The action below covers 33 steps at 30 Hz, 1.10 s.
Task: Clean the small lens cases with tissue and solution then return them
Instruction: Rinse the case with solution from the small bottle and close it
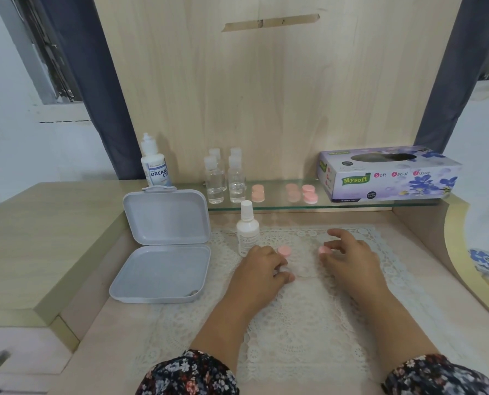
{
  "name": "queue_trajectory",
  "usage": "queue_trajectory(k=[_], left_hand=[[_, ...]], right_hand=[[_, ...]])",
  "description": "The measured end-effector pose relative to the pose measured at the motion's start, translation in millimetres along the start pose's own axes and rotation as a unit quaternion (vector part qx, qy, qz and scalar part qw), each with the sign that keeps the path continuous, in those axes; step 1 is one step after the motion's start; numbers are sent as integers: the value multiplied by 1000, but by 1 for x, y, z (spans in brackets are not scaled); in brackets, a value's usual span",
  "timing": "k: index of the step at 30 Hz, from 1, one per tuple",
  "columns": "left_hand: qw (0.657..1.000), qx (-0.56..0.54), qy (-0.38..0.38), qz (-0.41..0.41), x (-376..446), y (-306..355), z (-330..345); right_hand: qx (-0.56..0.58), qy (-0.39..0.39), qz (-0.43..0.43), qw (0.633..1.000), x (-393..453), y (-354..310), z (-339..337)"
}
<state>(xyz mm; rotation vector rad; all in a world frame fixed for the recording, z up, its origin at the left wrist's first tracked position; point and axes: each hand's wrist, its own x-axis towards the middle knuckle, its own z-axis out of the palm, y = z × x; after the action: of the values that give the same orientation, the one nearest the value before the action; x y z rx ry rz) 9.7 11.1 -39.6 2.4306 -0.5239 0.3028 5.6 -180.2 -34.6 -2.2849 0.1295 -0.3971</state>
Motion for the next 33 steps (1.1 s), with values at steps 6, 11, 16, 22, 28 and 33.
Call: queue_trajectory(k=[6, 11, 16, 22, 28, 33], left_hand=[[1000, -8, -3, -2, -1, 0, 0], [1000, -11, -4, -7, -1, 0, 0], [1000, -8, -5, -6, 0, 0, -1], [1000, -6, -4, -6, -1, 0, -2], [1000, -12, -2, -5, -3, -2, -4], [1000, -8, -5, -7, -2, -4, -4]], right_hand=[[-39, 3, 17, 999, 3, 1, 2], [-36, 29, -16, 999, 3, -1, 0], [-118, -15, -59, 991, 10, -15, -3], [-216, -93, -92, 968, 27, -33, 11], [-223, -123, -87, 963, 32, -37, 25], [-196, -106, -77, 972, 34, -33, 26]])
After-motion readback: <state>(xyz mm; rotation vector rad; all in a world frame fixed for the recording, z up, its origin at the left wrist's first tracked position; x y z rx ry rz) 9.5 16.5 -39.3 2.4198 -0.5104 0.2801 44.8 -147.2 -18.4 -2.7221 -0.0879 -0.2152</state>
